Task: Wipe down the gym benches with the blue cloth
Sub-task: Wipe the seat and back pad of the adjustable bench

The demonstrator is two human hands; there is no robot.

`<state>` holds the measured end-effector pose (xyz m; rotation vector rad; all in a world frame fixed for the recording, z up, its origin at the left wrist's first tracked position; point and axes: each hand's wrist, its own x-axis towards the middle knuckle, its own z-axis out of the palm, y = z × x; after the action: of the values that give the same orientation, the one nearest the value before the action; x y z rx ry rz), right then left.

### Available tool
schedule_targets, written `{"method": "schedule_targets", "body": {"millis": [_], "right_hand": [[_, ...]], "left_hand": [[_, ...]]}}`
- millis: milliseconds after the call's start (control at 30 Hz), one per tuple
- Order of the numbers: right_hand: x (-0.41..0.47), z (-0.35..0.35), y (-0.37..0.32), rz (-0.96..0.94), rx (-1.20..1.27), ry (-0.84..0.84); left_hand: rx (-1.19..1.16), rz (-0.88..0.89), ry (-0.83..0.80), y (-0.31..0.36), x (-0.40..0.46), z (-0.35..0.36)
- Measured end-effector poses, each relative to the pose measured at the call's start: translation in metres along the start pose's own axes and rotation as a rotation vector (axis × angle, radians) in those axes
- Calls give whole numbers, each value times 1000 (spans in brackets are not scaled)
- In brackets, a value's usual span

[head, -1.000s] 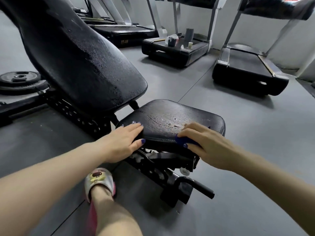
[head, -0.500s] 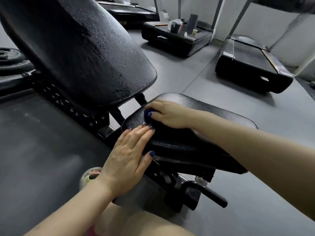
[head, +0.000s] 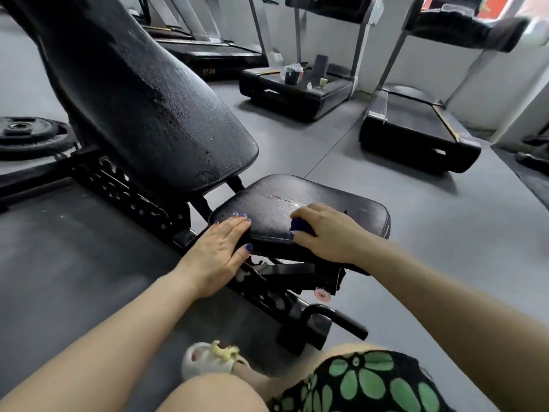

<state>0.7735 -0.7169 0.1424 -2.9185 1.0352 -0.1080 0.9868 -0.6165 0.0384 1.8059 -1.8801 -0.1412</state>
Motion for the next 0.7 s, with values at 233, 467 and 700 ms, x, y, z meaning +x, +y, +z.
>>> {"method": "schedule_targets", "body": {"millis": [233, 467, 700], "right_hand": [[-47, -6, 22, -199, 71, 12], [28, -2, 18, -61, 93, -71], [22, 1, 21, -116, 130, -88]], "left_hand": [[-22, -7, 93, 1, -7, 6], [15, 33, 213, -2, -6, 23], [13, 30, 222, -2, -8, 22]]}}
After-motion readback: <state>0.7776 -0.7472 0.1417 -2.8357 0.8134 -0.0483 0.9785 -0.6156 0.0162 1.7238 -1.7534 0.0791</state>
